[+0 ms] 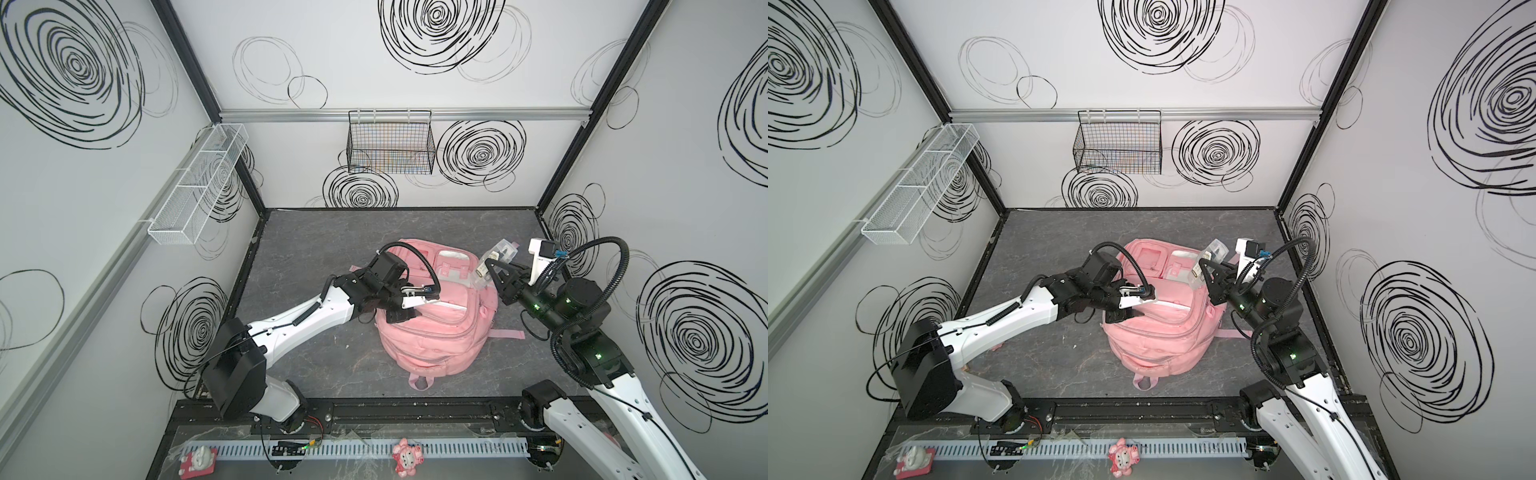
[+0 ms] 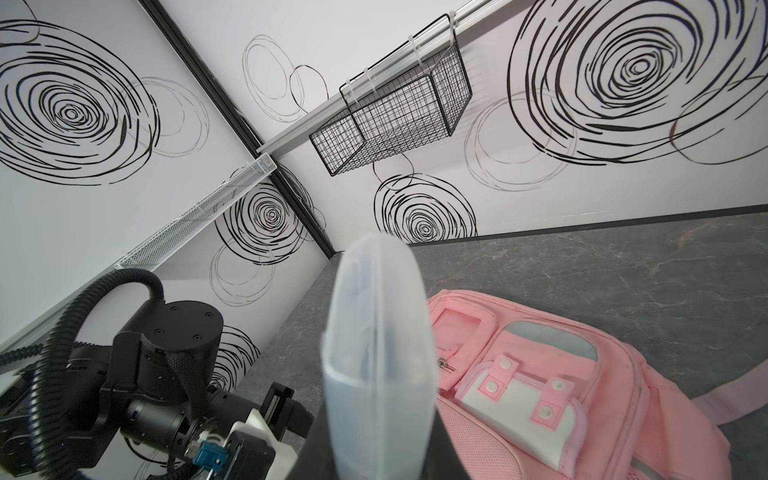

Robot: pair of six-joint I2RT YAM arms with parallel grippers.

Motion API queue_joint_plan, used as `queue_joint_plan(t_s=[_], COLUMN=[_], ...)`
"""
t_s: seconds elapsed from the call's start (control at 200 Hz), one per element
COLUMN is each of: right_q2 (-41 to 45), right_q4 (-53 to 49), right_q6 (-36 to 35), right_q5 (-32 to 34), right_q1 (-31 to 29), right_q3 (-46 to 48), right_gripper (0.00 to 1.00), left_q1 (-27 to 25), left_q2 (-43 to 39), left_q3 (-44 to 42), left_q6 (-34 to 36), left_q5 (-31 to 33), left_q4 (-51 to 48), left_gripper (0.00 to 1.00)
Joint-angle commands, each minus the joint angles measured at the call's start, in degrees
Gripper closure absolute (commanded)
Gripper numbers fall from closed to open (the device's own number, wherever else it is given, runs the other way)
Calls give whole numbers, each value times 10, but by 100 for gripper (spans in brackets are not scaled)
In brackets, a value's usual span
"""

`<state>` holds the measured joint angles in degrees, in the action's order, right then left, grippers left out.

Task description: Pack the student bag

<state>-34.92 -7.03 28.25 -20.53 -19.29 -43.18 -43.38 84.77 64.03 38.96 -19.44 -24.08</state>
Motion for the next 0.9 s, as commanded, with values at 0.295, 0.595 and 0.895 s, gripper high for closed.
queue_joint_plan(t_s=[0.295,0.595,0.895], right_q2=[6,0,-13], right_q4=[23,24,28], right_q6=[-3,8,64], right_q5=[-7,-11,-17], right_q1=[8,11,12], right_q3=[0,-3,9], right_gripper=[96,96,98], left_q1=[3,1,37], left_q2=[46,48,-7], left_q3=[49,53,46], left_q6=[-9,-61,-308], left_q5=[4,29,118], left_q4=[-22,9,157], left_gripper=[80,100,100])
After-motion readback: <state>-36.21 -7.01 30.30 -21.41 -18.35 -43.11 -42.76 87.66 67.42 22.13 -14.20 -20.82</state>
